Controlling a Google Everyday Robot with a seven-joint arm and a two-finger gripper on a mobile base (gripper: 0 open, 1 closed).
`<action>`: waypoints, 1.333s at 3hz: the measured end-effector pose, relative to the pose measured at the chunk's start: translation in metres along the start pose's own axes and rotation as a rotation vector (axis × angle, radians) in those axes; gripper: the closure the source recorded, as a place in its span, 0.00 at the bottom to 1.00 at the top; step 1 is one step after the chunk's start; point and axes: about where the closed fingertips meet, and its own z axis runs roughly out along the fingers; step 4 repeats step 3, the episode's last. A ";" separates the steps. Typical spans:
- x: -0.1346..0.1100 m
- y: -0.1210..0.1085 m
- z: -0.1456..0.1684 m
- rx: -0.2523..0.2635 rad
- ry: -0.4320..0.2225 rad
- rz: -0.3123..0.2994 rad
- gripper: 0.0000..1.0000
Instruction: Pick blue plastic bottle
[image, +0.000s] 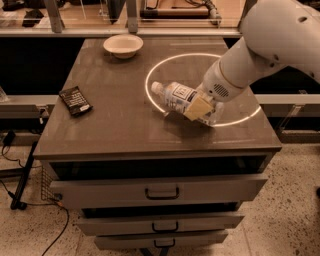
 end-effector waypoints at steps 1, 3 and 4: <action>-0.039 -0.031 -0.043 0.049 -0.162 -0.043 1.00; -0.065 -0.058 -0.087 0.122 -0.279 -0.077 1.00; -0.065 -0.058 -0.087 0.122 -0.279 -0.077 1.00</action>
Offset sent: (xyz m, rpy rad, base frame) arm 0.0605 -0.0289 0.1649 0.2495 -0.3743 0.0365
